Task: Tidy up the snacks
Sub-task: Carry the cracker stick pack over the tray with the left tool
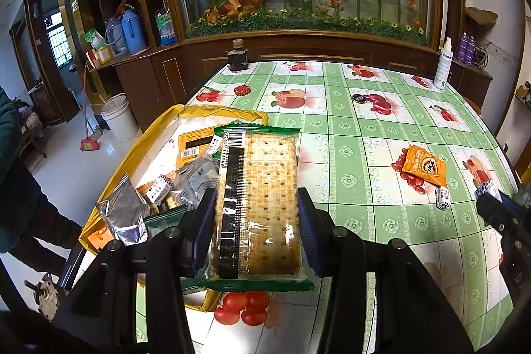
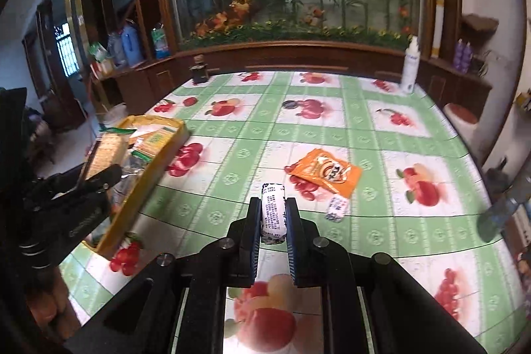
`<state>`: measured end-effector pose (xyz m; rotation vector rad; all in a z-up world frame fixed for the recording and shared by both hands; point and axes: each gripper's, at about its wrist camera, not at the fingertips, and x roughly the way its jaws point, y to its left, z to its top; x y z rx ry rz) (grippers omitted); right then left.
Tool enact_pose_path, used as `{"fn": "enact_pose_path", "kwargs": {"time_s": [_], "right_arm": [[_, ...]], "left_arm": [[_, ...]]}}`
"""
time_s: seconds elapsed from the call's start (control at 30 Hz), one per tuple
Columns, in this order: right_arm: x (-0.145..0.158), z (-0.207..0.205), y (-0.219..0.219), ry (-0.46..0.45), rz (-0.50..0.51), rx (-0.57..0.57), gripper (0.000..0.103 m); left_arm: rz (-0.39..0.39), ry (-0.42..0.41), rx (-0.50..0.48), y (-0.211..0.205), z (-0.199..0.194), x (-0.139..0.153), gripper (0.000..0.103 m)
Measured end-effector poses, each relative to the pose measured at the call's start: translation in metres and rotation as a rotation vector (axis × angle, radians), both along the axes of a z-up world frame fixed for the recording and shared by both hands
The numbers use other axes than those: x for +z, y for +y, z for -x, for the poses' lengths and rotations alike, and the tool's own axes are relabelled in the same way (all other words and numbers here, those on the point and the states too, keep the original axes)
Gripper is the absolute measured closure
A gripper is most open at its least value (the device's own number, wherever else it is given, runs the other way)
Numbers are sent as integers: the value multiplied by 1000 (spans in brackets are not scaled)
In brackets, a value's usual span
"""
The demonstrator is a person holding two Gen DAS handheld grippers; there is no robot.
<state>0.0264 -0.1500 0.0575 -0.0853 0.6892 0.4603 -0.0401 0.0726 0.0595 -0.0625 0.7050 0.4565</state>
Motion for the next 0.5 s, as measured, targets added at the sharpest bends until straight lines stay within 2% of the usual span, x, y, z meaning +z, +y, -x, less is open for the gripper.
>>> {"fn": "enact_pose_path", "kwargs": {"time_s": [0.2,0.5], "right_arm": [[5,7,2,-47,68,-37,89],[7,11,3,-70,96,-42,89]], "left_arm": [[-1,-3,13,1,8,2,58],[-6,-4,17,1,11,2,58]]}}
